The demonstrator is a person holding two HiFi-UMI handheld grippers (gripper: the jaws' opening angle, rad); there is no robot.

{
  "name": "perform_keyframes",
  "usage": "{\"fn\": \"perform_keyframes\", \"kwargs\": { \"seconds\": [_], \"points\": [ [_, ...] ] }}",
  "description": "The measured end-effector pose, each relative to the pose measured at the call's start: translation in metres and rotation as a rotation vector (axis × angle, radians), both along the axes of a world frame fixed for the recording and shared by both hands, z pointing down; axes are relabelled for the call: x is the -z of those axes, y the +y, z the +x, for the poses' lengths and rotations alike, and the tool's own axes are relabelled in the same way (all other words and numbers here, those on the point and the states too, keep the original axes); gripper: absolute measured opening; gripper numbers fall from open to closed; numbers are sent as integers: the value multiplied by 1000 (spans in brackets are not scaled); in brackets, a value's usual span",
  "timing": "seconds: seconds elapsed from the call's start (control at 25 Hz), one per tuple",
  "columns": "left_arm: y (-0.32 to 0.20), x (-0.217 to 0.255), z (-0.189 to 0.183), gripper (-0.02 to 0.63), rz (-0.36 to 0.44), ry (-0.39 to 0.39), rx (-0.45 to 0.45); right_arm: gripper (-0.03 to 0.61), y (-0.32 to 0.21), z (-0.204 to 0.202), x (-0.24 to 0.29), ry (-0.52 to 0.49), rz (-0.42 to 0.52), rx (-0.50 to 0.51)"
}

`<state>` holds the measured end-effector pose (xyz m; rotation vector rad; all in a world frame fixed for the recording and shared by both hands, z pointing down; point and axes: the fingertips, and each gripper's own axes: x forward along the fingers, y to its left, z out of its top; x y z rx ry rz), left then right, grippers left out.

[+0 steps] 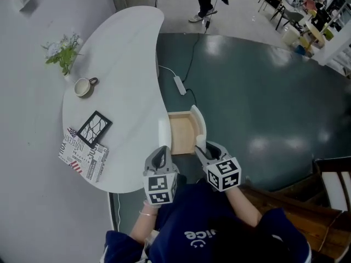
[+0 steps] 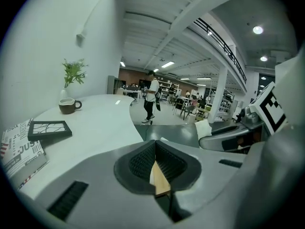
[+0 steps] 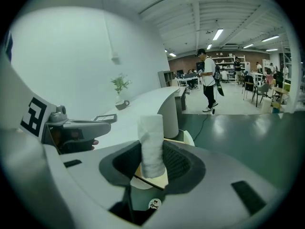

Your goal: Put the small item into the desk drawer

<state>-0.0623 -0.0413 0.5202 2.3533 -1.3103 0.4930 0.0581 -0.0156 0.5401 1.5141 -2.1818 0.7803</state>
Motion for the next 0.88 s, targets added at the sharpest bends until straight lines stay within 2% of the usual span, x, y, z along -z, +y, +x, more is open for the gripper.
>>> {"fn": "perform_keyframes", "kwargs": {
  "seconds": [0.16,0.36,0.88],
  "points": [
    [-6,-8,-7,5,-14,-1,-40,146,-11,-10,-7,13,-19,-11],
    [-9,-4,-13,5,-22,17,-37,146,-11,-16,-13,19,-50,-18],
    [-29,1,-30,5,-27,3,67,146,-39,-11,-29,34,-104,32]
  ]
}}
